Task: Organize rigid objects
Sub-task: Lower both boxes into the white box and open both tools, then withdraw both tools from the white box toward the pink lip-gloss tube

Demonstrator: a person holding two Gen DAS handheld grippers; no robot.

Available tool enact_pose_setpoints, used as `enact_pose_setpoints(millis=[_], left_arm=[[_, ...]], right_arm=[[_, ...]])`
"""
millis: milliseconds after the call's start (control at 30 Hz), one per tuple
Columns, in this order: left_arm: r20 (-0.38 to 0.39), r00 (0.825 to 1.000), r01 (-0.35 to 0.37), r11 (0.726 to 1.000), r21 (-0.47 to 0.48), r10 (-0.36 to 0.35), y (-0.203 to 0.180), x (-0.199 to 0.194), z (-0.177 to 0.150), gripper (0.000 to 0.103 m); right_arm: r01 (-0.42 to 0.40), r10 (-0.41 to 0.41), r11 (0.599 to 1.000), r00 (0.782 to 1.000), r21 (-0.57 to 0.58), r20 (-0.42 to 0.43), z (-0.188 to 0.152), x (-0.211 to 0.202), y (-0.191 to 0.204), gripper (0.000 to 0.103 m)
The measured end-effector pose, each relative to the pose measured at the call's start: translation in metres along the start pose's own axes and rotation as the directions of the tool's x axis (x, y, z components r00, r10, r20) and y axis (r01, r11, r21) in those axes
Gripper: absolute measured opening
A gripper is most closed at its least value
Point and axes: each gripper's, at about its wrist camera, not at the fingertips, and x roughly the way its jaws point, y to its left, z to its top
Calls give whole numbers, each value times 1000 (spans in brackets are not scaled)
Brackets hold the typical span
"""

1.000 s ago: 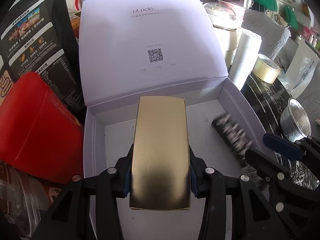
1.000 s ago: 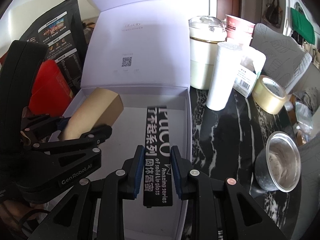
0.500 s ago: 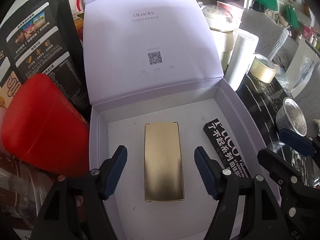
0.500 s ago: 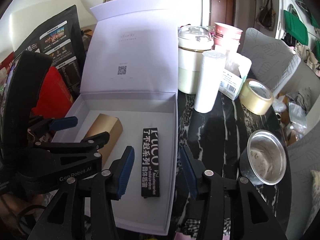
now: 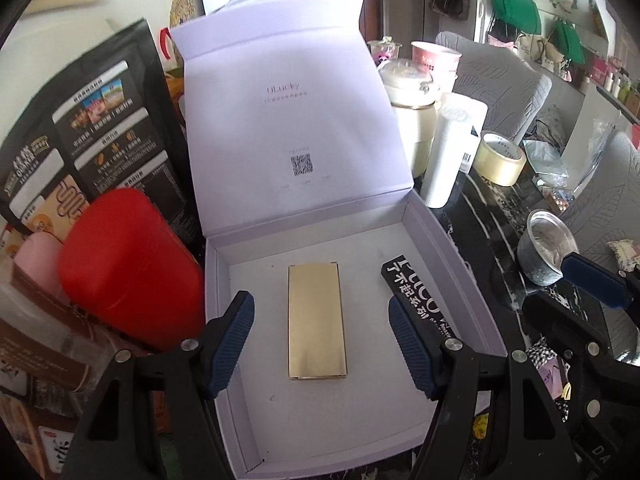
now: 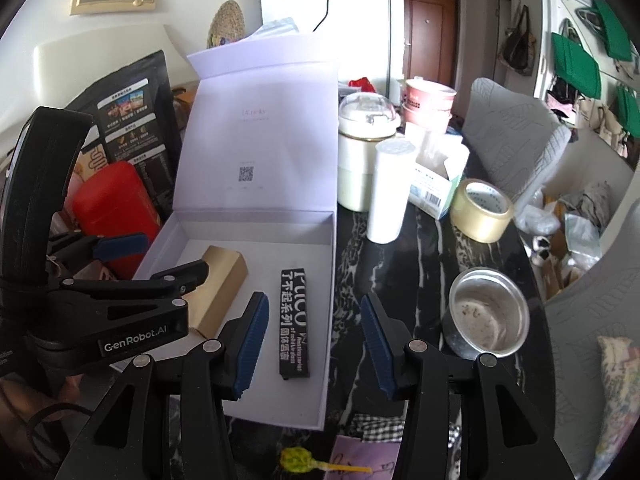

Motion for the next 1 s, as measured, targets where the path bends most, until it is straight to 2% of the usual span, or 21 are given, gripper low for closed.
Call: enact_pose_setpoints(millis=[267,367,433,500,533,633,800,1000], left_arm=[[74,997,14,1000,9,-15,-6,-44,3,70],[98,995,14,1000,14,-15,-9,-59,2,70],[109,994,18,1000,16,-19,-9,-70,-1,77],[128,991,22,1000,18,-24,-10,-79,-4,97],[137,990,18,1000,18,-21,-11,-83,-6,100],[157,987,15,1000,20,-18,-13,-96,-11,100],[185,982,19,999,32,-24,-15,-117,-21,100],[203,979,27,998,52,-37,-21,-138,-36,100]], right_arm=[[15,-14,1000,998,-15,65,2,-38,3,50],[21,-19,1000,996,-18,91,1,-54,4,55],[24,-22,1000,994,-20,110,-1,-64,5,59],[29,-26,999,991,-19,130,-4,-75,6,68],[30,-28,999,990,-17,139,-5,-80,6,70],[40,-37,999,987,-12,157,-9,-93,6,71],[52,-49,999,983,-9,177,-19,-115,9,80],[71,-67,997,979,-10,193,-34,-139,12,82]])
